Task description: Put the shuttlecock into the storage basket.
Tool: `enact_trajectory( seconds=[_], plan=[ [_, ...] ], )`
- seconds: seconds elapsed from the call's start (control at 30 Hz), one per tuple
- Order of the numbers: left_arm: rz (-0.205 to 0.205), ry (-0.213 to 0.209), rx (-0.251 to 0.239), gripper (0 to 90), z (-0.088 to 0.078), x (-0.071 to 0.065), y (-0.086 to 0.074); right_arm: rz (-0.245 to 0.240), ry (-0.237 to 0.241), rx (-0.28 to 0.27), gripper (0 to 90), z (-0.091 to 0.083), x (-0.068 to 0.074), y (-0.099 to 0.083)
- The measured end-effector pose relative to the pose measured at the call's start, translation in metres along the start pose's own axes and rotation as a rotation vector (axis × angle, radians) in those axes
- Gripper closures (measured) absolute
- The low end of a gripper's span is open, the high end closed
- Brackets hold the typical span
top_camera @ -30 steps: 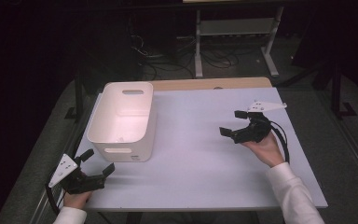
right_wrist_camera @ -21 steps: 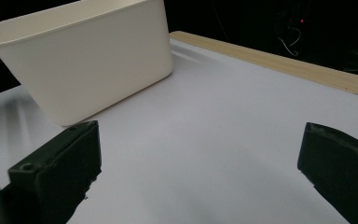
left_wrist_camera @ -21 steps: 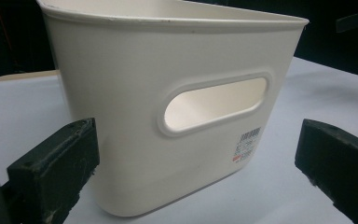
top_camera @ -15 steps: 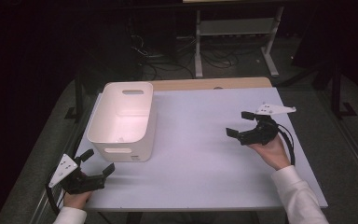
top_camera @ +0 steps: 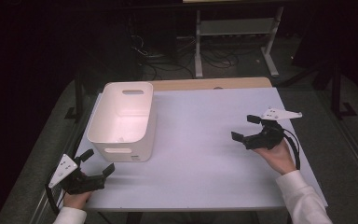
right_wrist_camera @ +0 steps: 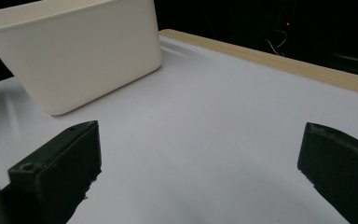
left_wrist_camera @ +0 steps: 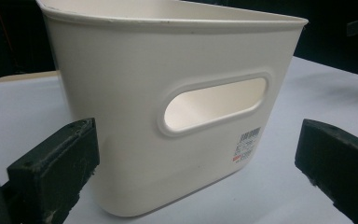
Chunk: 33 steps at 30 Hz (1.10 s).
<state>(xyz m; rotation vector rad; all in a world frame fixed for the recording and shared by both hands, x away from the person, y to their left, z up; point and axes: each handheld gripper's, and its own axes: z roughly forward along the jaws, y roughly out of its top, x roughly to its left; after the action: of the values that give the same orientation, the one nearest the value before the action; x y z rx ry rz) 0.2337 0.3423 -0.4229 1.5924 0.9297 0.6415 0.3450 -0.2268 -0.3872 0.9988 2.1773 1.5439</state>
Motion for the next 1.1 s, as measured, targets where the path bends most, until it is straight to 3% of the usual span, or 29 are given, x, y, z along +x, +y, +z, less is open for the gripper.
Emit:
enact_trajectory(
  seconds=[0.47, 0.7, 1.1],
  plan=[
    [0.018, -0.003, 0.008, 0.0, -0.001, 0.001, 0.0, -0.015, -0.034, -0.009, 0.0, -0.023, 0.001, -0.022],
    [0.011, -0.001, 0.007, 0.0, 0.0, 0.001, 0.0, -0.015, -0.061, 0.011, 0.0, -0.034, -0.002, -0.034],
    [0.011, 0.003, 0.001, 0.0, 0.001, 0.001, -0.001, -0.005, -0.08, -0.019, 0.0, -0.049, -0.005, -0.046]
  ],
)
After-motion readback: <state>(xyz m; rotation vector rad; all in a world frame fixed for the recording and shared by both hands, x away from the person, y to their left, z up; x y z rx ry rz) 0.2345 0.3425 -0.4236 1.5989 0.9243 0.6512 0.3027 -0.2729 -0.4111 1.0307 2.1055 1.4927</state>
